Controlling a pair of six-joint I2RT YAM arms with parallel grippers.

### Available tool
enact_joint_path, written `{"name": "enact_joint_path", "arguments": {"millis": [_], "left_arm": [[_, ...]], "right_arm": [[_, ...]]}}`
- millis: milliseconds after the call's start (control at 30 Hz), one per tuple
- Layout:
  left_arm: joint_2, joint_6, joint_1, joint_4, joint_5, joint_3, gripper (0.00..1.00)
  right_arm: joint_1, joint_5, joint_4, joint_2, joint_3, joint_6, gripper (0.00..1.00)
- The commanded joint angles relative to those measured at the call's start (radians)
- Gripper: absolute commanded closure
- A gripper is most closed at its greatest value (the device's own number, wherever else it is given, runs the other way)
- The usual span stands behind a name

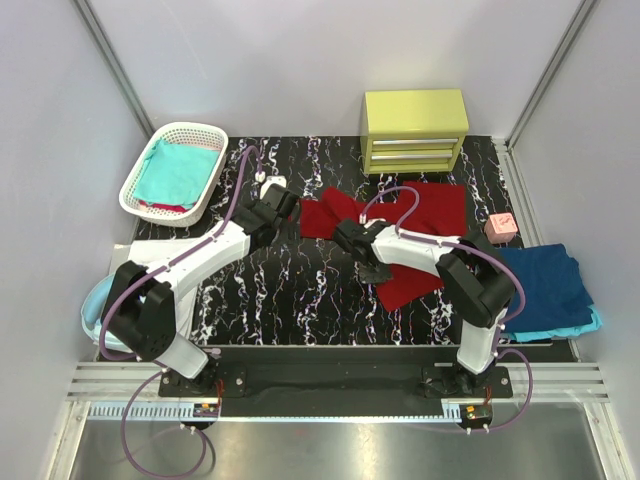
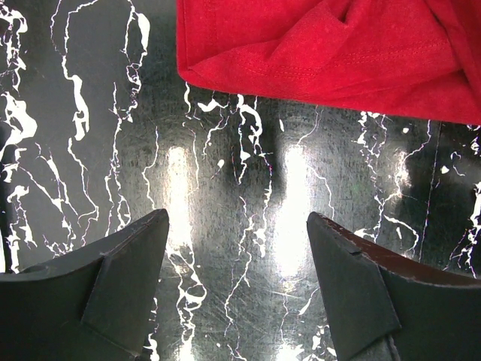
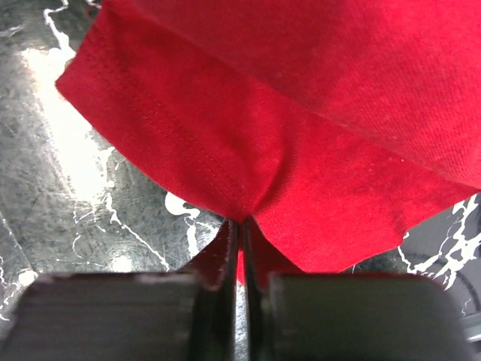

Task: Fold and stack the t-shirts
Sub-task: Flatten out the tshirt

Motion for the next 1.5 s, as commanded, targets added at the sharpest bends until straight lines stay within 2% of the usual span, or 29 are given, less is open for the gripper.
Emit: {"name": "enact_joint_path", "arguments": {"millis": [0,133,267,400,567,767,1133,1267,1467], "left_arm": [[-0.016,-0.007,0.004,0.035,0.019,0.001,0.20],[0.004,-0.008,0.003,0.038,0.022,0.005,0.20],[0.014,-0.002,0.004,0.037,0.019,0.027,0.20],[0.025,-0.008,0.003,0.037,0.033,0.036,0.20],[0.045,-0.019,0.001,0.046,0.050,0.038,0.21],[0.083,-0.014,-0.006,0.047,0.043,0.070,0.21],[0.188,-0.033,-0.005,0.047,0.063,0.202,0.20],[0.249,-0.063,-0.012,0.049,0.118,0.258,0.21],[0.275,-0.045,-0.117,0.086,0.120,0.279,0.21]], "right_arm": [[-0.008,0.013,-0.039,0.017,-0.050,0.039,1.00],[-0.003,0.048,-0.070,-0.037,-0.055,0.069,1.00],[0.029,0.122,-0.220,-0.176,-0.019,0.134,1.00],[0.058,0.202,-0.389,-0.432,0.114,0.229,1.00],[0.061,0.337,-0.585,-0.575,0.365,0.256,1.00],[0.060,0.438,-0.690,-0.580,0.554,0.219,1.00],[0.060,0.484,-0.734,-0.625,0.630,0.187,1.00],[0.060,0.506,-0.754,-0.628,0.645,0.168,1.00],[0.060,0.498,-0.754,-0.635,0.610,0.175,1.00]]}}
